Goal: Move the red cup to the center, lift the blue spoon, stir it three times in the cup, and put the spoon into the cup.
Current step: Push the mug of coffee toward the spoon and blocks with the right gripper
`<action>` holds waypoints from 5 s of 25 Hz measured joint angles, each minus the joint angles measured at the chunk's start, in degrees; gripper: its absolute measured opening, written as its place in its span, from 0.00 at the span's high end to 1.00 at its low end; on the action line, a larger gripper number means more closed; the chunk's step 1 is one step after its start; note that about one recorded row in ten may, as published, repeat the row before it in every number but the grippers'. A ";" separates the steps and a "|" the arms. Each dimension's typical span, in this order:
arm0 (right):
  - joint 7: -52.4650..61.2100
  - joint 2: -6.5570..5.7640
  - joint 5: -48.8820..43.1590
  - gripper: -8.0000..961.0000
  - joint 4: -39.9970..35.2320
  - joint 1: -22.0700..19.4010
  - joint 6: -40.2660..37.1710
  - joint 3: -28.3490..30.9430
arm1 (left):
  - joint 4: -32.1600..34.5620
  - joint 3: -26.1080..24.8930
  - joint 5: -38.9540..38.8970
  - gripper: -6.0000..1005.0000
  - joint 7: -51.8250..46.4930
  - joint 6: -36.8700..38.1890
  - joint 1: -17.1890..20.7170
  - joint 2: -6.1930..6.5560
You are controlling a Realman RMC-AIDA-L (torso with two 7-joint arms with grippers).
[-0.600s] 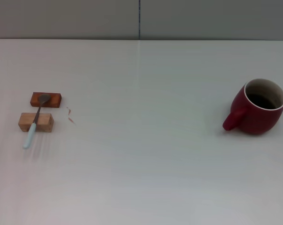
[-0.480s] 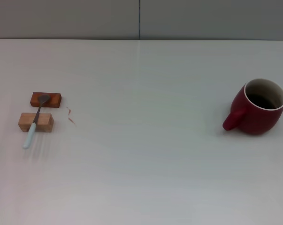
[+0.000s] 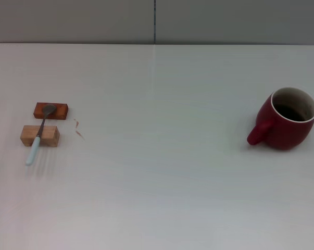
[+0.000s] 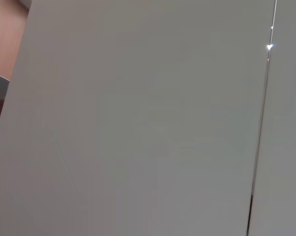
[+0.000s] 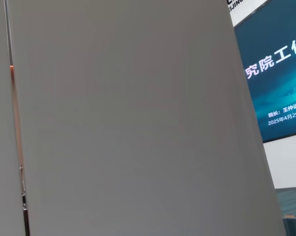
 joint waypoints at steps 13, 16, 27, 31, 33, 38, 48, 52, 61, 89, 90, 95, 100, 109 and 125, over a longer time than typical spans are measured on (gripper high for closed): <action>0.00 0.09 0.11 0.24 -0.09 -0.60 0.20 0.05 | 0.01 0.00 0.00 0.16 0.00 0.08 0.00 -0.03; 0.00 0.09 0.12 0.24 -0.09 -0.62 0.20 0.04 | -0.04 0.00 0.00 0.16 0.00 0.09 0.00 -0.05; -0.01 0.00 -0.07 0.25 -0.38 -0.67 0.51 0.00 | -0.16 0.00 0.00 0.16 0.00 0.09 0.01 -0.08; -0.38 -0.10 -0.08 0.38 -1.14 -0.49 1.23 0.00 | -0.15 0.00 0.00 0.16 0.00 0.09 -0.05 -0.08; -0.81 -0.16 -0.28 0.47 -2.19 -0.07 2.02 -0.05 | -0.10 0.00 0.00 0.16 0.00 0.09 -0.08 -0.08; -3.35 -0.26 -0.36 0.68 -3.70 0.61 2.42 -0.88 | -0.07 0.00 0.00 0.16 0.00 0.09 -0.09 -0.08; -17.91 -0.20 -0.38 0.98 -3.87 1.43 2.49 -2.89 | -0.06 0.00 0.00 0.16 0.00 0.08 -0.25 -0.08; -23.88 -0.18 -0.38 0.98 -3.82 1.54 2.49 -6.34 | -0.06 0.01 0.00 0.16 0.00 0.14 -0.47 -0.08; -37.62 -0.08 -0.38 0.98 -3.56 2.28 5.58 -14.77 | -0.07 0.01 0.00 0.16 0.00 0.57 -0.69 -0.08; -45.88 0.01 -0.37 0.98 -0.73 3.39 19.73 -30.49 | -0.07 0.00 0.00 0.16 0.00 1.51 -1.17 -0.08; -45.94 0.01 -0.37 0.98 -0.50 3.43 19.81 -30.69 | -0.07 0.00 0.00 0.16 0.00 1.54 -1.21 -0.08; -45.94 -0.01 -0.37 0.98 0.19 3.51 20.15 -31.54 | -0.07 0.00 0.00 0.16 0.00 1.58 -1.21 -0.08; -45.96 0.04 -0.37 0.98 1.13 3.51 20.19 -32.61 | -0.07 0.00 0.00 0.16 -0.12 1.82 -1.03 -0.08; -45.96 0.09 -0.49 0.98 2.16 4.16 20.20 -33.82 | -0.07 0.01 0.00 0.16 -0.44 2.27 -0.69 -0.08; -45.90 0.18 -0.64 0.98 4.90 7.37 22.55 -36.35 | -0.15 0.00 0.00 0.16 -0.53 2.73 -0.57 -0.07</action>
